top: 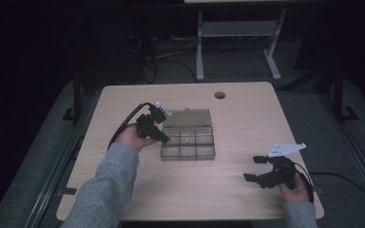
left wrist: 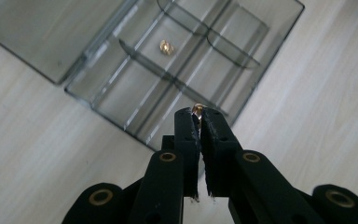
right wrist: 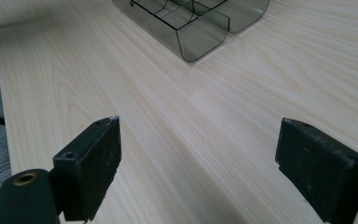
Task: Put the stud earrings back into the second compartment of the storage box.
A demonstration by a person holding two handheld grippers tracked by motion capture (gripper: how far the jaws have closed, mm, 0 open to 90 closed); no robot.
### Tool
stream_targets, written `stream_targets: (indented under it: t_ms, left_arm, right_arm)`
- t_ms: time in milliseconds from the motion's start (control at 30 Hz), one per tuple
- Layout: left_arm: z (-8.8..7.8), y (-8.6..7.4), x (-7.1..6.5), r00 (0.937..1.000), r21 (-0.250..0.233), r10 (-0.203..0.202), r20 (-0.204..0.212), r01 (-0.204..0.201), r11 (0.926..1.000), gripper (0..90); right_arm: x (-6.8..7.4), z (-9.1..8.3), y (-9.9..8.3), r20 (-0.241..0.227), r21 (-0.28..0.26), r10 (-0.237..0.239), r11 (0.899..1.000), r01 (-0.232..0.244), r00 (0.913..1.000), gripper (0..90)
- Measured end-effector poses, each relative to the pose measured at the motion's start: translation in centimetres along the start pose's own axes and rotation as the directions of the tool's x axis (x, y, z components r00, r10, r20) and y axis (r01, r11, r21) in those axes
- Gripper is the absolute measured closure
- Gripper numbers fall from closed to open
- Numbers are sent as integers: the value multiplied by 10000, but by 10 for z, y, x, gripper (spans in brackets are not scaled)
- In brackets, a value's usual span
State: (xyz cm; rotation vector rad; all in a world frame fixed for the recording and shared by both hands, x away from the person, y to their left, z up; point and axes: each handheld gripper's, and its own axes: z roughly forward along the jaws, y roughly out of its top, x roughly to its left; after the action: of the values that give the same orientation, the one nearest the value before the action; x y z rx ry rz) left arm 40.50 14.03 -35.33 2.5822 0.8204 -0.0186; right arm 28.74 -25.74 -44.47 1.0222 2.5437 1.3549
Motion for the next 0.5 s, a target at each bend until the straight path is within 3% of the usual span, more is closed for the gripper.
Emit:
stream_targets:
  t_ms: [500]
  left_arm:
    - [25,41,11,9999,152,64,-107,-62,9999,851]
  right_arm:
    - [-1,-1,0,-65,-65,40,10000,-40,10000,140]
